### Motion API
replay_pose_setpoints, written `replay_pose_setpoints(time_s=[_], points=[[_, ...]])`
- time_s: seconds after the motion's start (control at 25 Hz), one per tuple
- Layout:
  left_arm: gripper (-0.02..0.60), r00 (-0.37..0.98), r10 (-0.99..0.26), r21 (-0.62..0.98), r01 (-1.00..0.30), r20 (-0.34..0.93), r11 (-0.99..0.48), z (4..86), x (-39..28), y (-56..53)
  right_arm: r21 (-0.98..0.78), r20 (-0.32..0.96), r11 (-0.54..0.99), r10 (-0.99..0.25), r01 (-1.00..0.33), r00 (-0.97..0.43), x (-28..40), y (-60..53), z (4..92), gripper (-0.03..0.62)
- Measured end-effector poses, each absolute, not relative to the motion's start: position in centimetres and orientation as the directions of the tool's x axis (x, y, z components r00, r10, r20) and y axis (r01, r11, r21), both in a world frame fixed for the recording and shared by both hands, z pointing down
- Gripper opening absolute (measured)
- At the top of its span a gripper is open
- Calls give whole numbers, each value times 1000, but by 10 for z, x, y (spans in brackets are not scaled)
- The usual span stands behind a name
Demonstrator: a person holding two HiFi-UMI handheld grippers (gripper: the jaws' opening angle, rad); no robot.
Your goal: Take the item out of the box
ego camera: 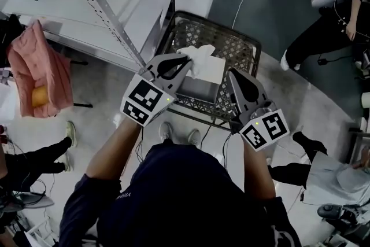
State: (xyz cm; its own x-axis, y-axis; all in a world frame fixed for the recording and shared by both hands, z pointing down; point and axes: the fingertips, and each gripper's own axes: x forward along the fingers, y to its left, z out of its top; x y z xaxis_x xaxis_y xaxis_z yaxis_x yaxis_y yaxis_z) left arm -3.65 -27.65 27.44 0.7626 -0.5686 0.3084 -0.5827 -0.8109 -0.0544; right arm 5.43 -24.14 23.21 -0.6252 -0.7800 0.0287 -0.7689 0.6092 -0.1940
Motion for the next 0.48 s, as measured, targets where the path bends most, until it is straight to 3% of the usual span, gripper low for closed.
replay_pose_setpoints(time_s=[0.24, 0.48], points=[[18, 773, -581, -57, -588, 255, -807, 256, -37, -274, -151, -5, 635, -767, -757, -642, 47, -240, 210, 20], [18, 769, -570, -22, -590, 289, -807, 266, -40, -273, -160, 4, 641, -760, -751, -649, 44, -241, 214, 20]])
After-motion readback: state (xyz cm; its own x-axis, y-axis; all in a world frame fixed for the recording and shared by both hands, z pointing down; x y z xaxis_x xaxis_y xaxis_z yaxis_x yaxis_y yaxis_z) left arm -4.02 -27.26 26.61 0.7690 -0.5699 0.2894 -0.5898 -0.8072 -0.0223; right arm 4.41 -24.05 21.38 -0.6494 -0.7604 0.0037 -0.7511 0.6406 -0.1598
